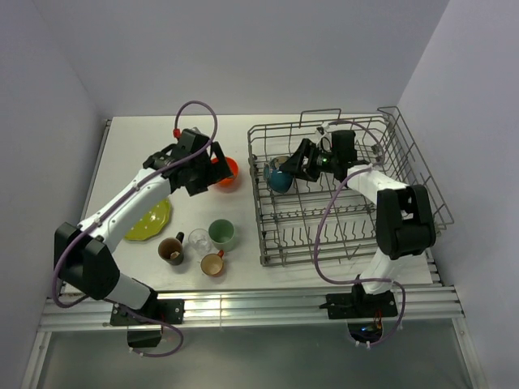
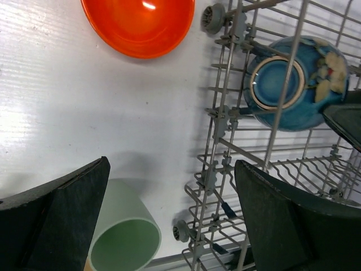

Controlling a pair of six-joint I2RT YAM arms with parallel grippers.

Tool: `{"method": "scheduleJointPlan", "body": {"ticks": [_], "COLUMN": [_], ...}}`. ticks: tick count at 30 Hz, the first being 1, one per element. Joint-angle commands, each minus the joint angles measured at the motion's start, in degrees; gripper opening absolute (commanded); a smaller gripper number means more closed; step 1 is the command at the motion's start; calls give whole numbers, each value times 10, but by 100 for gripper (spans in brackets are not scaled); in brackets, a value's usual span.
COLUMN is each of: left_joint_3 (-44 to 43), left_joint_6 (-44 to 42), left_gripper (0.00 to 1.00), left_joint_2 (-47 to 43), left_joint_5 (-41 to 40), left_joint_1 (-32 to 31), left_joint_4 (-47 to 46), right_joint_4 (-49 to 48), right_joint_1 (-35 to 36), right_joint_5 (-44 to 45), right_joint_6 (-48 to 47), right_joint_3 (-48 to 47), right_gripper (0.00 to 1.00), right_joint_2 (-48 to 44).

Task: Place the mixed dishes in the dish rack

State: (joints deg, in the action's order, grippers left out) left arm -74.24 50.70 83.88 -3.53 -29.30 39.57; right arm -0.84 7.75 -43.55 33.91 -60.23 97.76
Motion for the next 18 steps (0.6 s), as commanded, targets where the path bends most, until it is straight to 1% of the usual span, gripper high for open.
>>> {"method": "scheduleJointPlan", "body": {"ticks": [1, 4, 8, 11, 15, 18], "left_joint_3": [-32, -36, -68, -83, -89, -114], "left_joint_6": [-19, -24, -36, -36, -26, -27], "left_gripper": [99, 99, 98, 98, 97, 95], "left_joint_2": [33, 63, 116, 158, 197, 238], "left_joint_5": [28, 41, 39, 15, 22, 25], "left_joint_1": [18, 42, 56, 65, 74, 79], "left_joint_4": [-26, -37, -21, -11, -23, -15], "right_joint_4": [-27, -7, 24, 56, 78, 102], "right_joint_1": [2, 2, 2, 2, 2, 2], "right_joint_5": [35, 62, 88, 94, 115, 133], "right_joint_6": [-21, -36, -46, -57, -72, -84], "right_joint_3": [17, 15, 3, -17, -22, -23], "right_gripper": [79, 81, 82, 82, 82, 82], "right_joint_2": [-23, -56, -87, -98, -126, -161]}}
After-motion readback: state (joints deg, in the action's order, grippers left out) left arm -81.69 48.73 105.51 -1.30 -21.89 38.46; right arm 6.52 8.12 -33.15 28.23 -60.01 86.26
